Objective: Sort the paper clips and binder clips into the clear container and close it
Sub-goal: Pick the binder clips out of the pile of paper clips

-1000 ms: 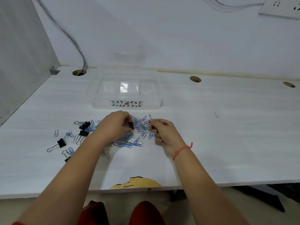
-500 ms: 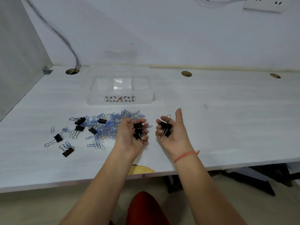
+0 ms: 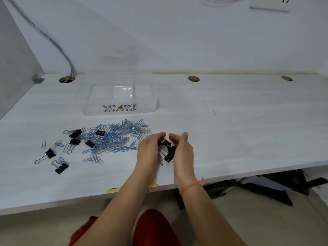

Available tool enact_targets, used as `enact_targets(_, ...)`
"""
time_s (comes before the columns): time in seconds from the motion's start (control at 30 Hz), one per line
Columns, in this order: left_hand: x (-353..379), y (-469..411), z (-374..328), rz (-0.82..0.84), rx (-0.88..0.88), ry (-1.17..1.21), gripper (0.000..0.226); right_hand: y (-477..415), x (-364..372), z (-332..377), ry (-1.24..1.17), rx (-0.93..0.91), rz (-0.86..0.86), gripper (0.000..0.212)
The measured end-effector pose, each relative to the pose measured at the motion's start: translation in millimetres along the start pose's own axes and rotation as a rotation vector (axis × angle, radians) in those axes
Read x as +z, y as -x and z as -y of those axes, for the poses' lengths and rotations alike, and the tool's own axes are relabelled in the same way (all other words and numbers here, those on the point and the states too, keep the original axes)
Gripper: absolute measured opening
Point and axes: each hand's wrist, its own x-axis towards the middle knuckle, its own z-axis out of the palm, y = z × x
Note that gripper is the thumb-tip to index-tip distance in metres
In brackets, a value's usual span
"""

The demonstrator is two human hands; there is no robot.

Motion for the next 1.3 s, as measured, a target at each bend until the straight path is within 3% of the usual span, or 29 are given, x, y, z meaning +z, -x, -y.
enact_targets(0.23, 0.5, -1.9, 0.3, 0.006, 0.131, -0.114, 0.032, -6.0, 4.6, -4.5, 0.098, -0.173, -0.081, 0.032)
enact_targets(0.43, -11.8, -9.7, -2.6, -0.125, 0.227, -0.171, 0.023, -9.7, 12.7, 3.4, 0.073, -0.207, -0.066, 0.035)
enact_targets(0.6, -40.4, -9.5, -19.2, -0.257, 0.236, -0.109, 0.017, -10.4, 30.1, 10.8, 0.058, -0.155, 0.023, 0.031)
enact_targets(0.8, -98.2, -7.5, -38.1, -0.393, 0.299, -0.183, 0.008, -1.1, 85.4, 1.3, 0.202, -0.133, 0.279, 0.023)
enact_targets(0.9, -131.0, -4.4, -48.7, -0.481, 0.358, -0.338, 0.006, 7.9, 116.5, -3.3, 0.327, -0.222, 0.404, 0.020)
enact_targets(1.03, -182.8, 1.4, -65.8, -0.539, 0.330, -0.789, 0.008, 19.2, 148.3, -10.2, 0.735, -0.476, 0.533, 0.026)
enact_targets(1.13, -211.0, 6.8, -74.1, -0.449, 0.237, -1.079, 0.008, 22.2, 164.3, -17.6, 0.978, -0.594, 0.565, 0.031)
enact_targets(1.3, -228.0, 7.4, -74.5, -0.298, 0.164, -1.243, 0.019, 26.0, 179.6, -23.3, 1.179, -0.609, 0.610, 0.033)
